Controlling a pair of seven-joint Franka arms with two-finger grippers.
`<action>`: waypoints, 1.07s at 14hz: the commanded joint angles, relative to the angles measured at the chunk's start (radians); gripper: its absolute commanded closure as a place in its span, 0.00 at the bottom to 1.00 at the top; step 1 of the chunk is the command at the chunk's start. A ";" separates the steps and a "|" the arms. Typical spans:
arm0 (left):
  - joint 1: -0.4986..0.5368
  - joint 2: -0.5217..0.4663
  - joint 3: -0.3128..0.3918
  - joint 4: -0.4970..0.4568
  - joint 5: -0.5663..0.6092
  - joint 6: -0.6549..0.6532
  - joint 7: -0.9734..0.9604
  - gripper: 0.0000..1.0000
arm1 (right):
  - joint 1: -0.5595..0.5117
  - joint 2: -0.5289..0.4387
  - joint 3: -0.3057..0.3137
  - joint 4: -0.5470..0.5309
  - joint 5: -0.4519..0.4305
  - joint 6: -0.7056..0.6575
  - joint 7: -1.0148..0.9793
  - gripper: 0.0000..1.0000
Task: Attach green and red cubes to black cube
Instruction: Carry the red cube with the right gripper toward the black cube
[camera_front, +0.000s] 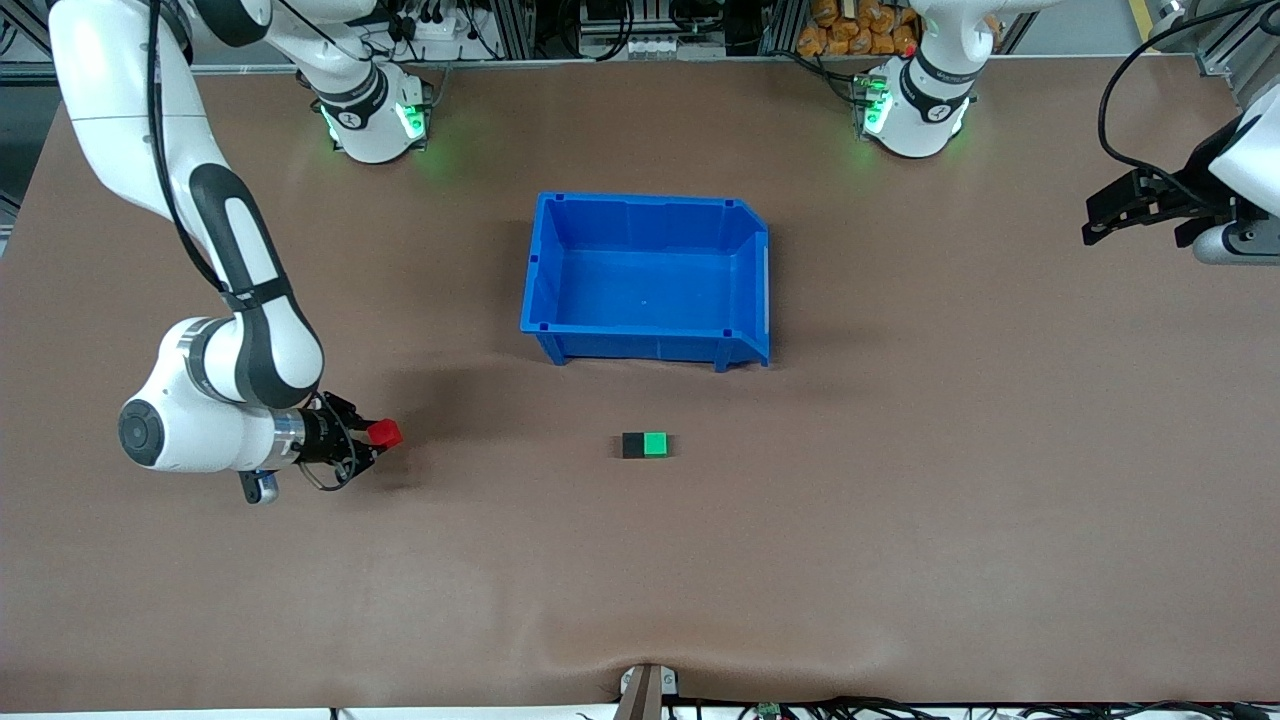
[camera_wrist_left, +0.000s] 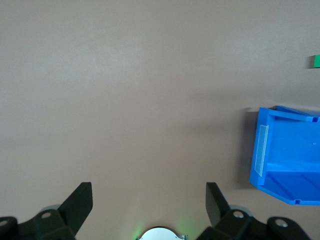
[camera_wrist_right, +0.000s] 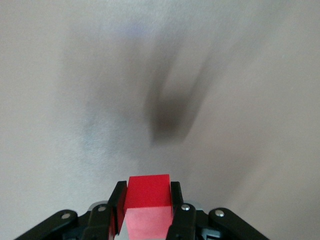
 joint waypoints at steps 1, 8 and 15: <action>0.001 0.000 -0.005 -0.002 -0.001 -0.008 0.007 0.00 | 0.030 0.009 -0.002 0.014 0.017 0.022 0.082 1.00; 0.001 0.000 -0.006 0.000 -0.001 -0.007 0.007 0.00 | 0.080 0.022 -0.002 0.014 0.083 0.060 0.167 1.00; 0.002 0.003 -0.006 0.000 -0.001 -0.005 -0.004 0.00 | 0.119 0.029 -0.004 0.014 0.129 0.100 0.245 1.00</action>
